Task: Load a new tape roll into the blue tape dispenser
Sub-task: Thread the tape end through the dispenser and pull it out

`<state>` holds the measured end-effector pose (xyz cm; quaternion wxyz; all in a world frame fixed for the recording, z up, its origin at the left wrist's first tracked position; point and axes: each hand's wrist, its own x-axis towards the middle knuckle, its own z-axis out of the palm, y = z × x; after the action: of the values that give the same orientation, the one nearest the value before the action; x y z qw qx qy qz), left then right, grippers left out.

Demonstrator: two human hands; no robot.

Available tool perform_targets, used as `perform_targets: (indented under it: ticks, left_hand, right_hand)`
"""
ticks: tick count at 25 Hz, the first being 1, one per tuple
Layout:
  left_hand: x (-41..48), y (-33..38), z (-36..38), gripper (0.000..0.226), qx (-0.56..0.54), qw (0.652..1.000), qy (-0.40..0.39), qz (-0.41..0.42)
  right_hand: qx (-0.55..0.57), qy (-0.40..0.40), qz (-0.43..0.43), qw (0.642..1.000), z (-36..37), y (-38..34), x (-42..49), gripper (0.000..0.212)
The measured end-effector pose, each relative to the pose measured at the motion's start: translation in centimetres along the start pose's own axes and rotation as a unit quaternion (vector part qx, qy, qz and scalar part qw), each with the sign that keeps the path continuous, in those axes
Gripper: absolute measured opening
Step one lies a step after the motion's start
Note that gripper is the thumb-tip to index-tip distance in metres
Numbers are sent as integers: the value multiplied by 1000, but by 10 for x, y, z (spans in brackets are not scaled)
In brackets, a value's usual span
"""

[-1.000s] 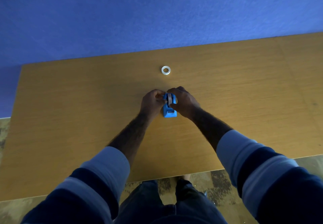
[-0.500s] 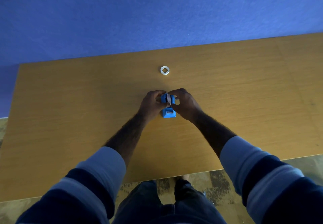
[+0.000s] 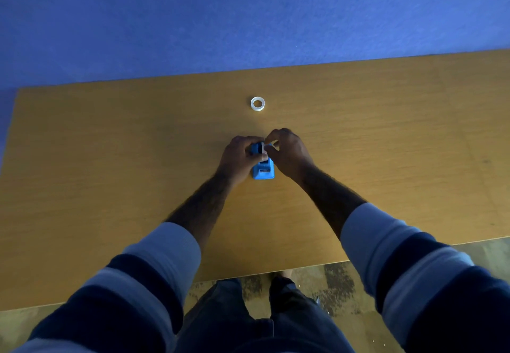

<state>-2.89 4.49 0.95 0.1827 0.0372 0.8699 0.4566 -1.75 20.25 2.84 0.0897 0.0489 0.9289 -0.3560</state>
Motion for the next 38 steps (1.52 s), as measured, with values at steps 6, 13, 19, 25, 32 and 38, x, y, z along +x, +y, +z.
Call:
perform_targets:
  ticks: [6, 13, 19, 25, 32, 38]
  left_hand:
    - [-4, 1, 3, 42, 0, 1000, 18, 22]
    - [-2, -3, 3, 51, -8, 1000, 11, 8]
    - [0, -1, 3, 50, 12, 1000, 13, 16]
    - [-1, 1, 6, 47, 19, 999, 22, 23]
    - [2, -1, 4, 46, 24, 999, 9, 31]
    - [2, -1, 7, 45, 37, 999, 17, 33]
  right_hand:
    - [-53, 0, 54, 997, -1, -13, 24, 13]
    - [-18, -11, 61, 998, 0, -11, 24, 13]
    - [-14, 28, 37, 999, 5, -6, 12, 11]
    - [-29, 27, 66, 997, 1, -14, 22, 9]
    - [0, 28, 64, 998, 2, -9, 14, 11]
    - [5, 50, 62, 997, 7, -7, 6, 5]
